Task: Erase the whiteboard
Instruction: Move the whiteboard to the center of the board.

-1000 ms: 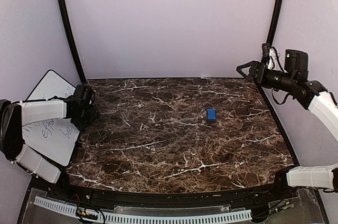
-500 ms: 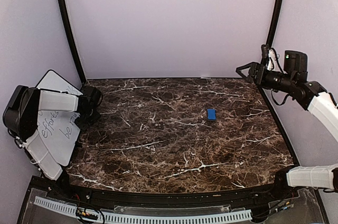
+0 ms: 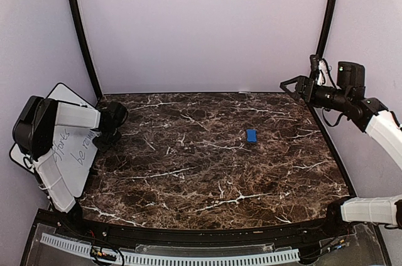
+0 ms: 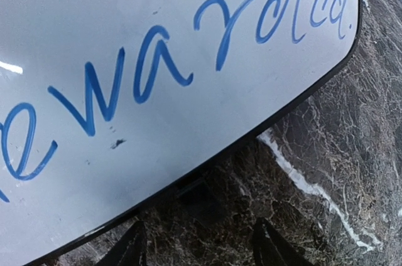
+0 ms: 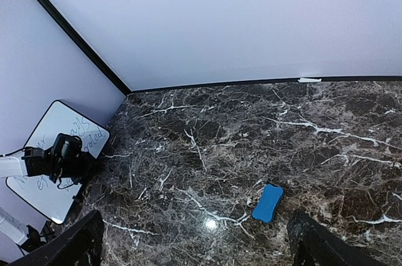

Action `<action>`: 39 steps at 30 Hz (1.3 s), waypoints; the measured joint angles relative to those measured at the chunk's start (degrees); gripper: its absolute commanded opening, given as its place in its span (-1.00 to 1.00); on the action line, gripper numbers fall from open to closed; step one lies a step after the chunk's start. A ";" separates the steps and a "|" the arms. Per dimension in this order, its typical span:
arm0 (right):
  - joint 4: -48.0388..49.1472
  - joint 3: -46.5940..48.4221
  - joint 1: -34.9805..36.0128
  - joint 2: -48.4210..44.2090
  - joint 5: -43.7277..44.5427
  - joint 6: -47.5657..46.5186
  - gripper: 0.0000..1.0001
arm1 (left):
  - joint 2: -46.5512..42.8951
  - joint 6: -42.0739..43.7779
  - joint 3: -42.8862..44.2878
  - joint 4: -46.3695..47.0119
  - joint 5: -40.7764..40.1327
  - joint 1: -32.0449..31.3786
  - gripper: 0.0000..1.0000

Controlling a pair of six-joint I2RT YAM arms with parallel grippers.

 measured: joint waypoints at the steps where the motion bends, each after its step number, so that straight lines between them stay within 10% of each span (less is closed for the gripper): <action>1: 0.09 -0.09 0.00 -0.09 -0.11 0.00 0.97 | 0.57 -0.11 0.31 -0.20 -0.15 -0.04 0.00; 39: 1.14 -2.14 0.04 -2.84 -1.97 -0.02 0.97 | 8.15 -2.95 5.22 -2.64 -5.29 -0.28 -0.41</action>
